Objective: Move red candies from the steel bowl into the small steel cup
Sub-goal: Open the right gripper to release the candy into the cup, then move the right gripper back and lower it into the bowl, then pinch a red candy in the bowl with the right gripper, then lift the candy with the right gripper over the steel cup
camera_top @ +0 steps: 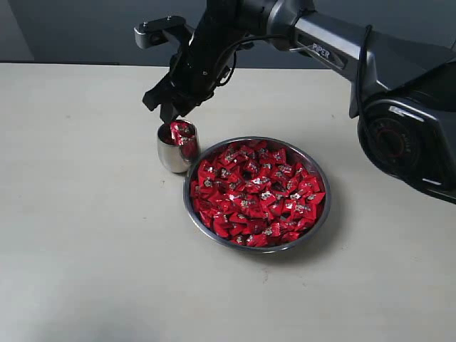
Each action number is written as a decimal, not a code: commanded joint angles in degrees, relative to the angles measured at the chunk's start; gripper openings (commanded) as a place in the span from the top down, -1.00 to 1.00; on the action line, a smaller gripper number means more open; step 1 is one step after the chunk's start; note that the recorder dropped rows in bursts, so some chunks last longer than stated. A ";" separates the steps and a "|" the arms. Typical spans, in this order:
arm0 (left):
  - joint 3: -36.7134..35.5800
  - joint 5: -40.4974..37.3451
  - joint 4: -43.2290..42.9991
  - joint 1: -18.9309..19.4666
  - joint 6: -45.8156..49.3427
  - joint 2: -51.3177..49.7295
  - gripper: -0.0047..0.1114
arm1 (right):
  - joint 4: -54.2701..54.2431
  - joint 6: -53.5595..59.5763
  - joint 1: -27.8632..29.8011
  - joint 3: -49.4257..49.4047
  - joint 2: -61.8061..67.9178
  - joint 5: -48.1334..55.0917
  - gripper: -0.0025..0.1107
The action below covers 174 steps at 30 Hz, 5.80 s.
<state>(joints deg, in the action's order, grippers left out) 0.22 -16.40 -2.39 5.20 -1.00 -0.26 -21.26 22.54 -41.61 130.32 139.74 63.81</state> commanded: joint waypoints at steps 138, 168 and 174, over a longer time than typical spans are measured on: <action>-0.22 0.10 -0.04 -0.44 -0.15 0.26 0.91 | 13.34 15.78 3.14 -34.63 -8.93 -1.64 0.31; -0.22 0.10 -0.04 -0.44 -0.15 0.26 0.91 | 14.81 14.77 3.14 -34.63 -17.23 -2.54 0.97; -0.22 0.10 -0.04 -0.44 -0.15 0.26 0.91 | 16.63 12.86 3.14 -34.63 -20.29 -4.97 0.97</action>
<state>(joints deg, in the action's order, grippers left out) 0.22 -16.40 -2.39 5.20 -1.00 -0.26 -6.50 37.09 -38.49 95.44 121.47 60.86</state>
